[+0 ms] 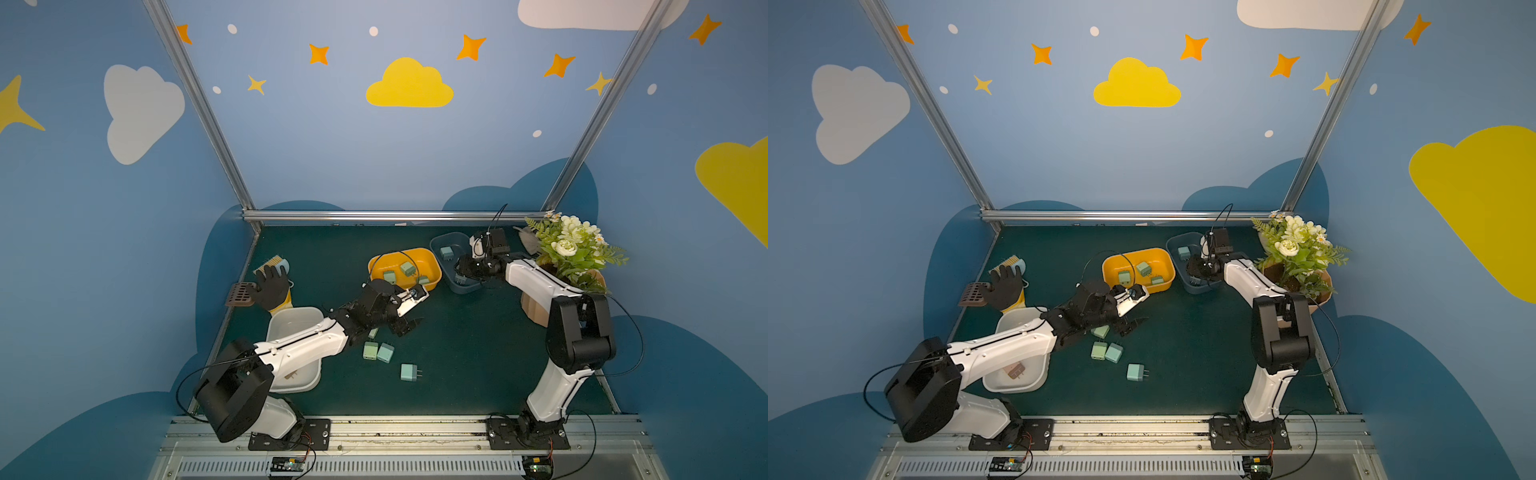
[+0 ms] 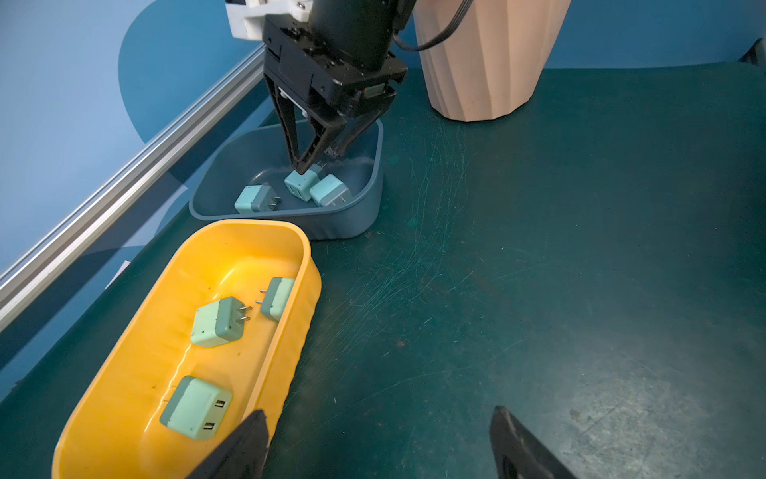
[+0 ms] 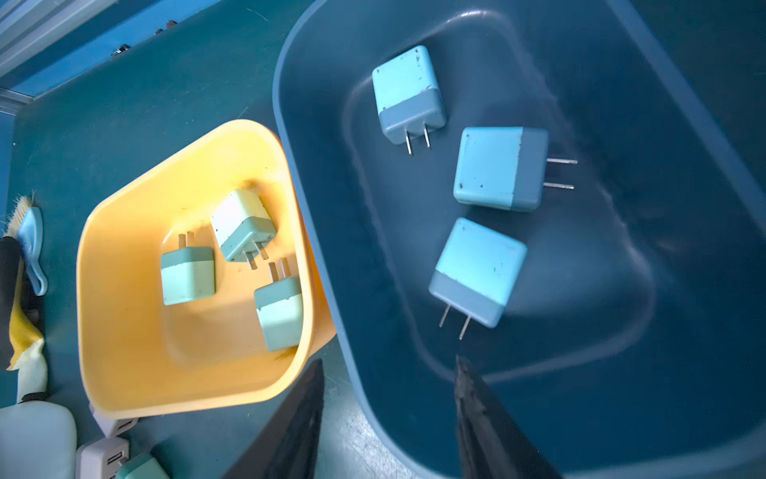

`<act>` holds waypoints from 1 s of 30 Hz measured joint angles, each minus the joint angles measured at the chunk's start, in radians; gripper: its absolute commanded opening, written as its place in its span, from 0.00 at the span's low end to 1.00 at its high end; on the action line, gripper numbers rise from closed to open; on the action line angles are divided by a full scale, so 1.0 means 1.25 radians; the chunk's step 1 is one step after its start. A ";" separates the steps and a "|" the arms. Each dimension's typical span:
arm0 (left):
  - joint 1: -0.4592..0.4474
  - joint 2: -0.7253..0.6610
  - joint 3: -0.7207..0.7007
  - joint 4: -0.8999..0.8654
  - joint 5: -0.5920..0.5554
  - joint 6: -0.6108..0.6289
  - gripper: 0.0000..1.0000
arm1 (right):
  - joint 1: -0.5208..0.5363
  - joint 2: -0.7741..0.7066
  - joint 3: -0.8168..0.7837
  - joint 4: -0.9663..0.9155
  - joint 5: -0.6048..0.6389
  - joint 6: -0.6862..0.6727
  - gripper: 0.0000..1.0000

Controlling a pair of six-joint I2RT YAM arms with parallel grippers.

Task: Place the plugs by color into the storage box
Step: Place the plug in the storage box.

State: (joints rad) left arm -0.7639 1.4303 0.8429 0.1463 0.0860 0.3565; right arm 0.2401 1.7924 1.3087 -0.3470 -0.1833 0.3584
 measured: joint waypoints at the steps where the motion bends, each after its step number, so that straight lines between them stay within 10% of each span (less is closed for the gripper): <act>1: 0.000 -0.007 -0.003 -0.003 -0.001 0.006 0.85 | 0.001 -0.012 -0.006 -0.001 0.000 0.000 0.51; 13: 0.000 -0.052 -0.004 -0.103 -0.006 0.063 0.86 | 0.100 -0.210 -0.133 0.030 -0.001 -0.029 0.50; 30: -0.015 -0.410 -0.233 -0.334 -0.044 0.164 0.89 | 0.385 -0.459 -0.469 0.082 -0.062 -0.138 0.49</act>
State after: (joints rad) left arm -0.7822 0.9184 0.5518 -0.2707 0.0315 0.5613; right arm 0.7208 1.2190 0.7227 -0.2447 -0.2611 0.1864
